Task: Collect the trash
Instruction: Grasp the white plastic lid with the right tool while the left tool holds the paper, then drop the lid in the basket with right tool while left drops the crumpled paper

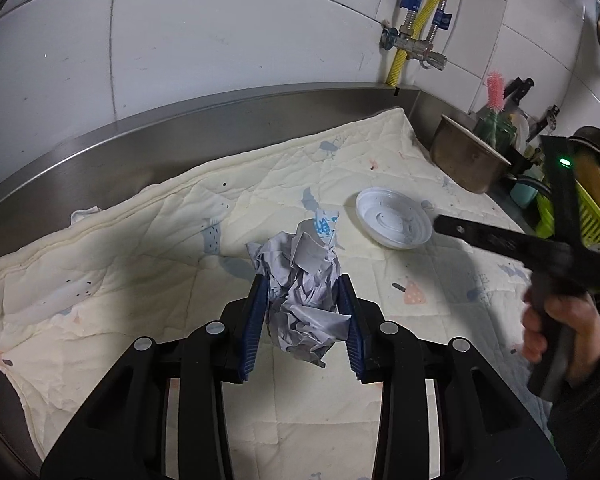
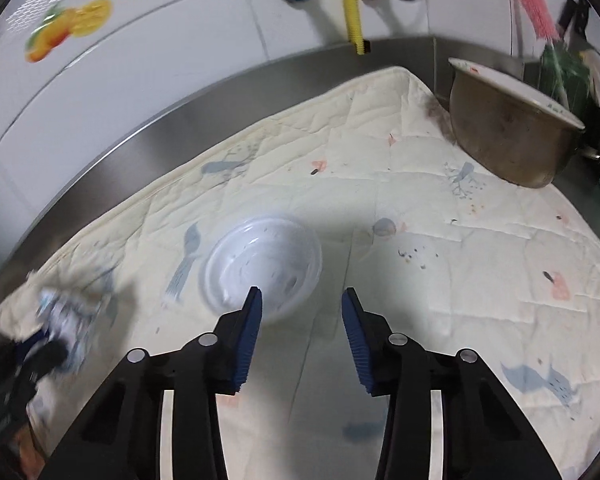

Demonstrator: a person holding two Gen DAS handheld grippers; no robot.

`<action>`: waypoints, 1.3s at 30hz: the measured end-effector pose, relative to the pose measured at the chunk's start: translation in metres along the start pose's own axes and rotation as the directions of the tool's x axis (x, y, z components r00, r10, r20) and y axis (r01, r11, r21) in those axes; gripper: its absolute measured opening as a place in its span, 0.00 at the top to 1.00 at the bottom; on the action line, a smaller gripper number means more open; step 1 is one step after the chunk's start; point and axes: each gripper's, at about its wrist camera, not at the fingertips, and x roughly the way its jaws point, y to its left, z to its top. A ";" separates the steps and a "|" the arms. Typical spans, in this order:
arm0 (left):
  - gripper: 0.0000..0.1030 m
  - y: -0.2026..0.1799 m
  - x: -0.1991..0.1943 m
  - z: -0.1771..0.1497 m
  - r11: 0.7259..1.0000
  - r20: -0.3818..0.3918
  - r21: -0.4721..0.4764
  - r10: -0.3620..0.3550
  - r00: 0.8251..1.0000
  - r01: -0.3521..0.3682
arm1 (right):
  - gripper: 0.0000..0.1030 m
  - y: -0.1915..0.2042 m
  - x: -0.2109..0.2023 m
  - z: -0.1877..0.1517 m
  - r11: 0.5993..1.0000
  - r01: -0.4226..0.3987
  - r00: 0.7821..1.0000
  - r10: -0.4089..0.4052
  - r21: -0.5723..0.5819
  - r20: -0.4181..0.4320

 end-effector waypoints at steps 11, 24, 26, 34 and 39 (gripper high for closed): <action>0.67 0.003 -0.003 -0.001 1.000 0.001 -0.004 0.000 1.000 0.000 | 0.90 0.000 0.034 0.013 0.999 0.014 0.999 -0.011 0.052 -0.051; 0.68 -0.020 -0.027 -0.007 0.999 0.012 0.030 -0.035 0.999 0.034 | 0.95 0.000 -0.050 -0.021 0.996 0.078 0.995 -0.075 -0.041 0.069; 0.68 -0.033 -0.036 -0.012 0.997 0.016 0.055 -0.054 0.998 0.053 | 0.95 0.001 -0.076 -0.036 0.991 0.111 0.990 -0.103 -0.075 0.097; 0.68 -0.089 -0.073 -0.031 0.979 0.021 0.141 -0.151 0.988 0.146 | 0.95 -0.026 -0.188 -0.116 0.971 0.226 0.962 -0.210 -0.078 0.176; 0.68 -0.137 -0.090 -0.052 0.953 -0.008 0.210 -0.220 0.976 0.216 | 0.95 -0.062 -0.258 -0.180 0.953 0.302 0.937 -0.297 0.002 0.185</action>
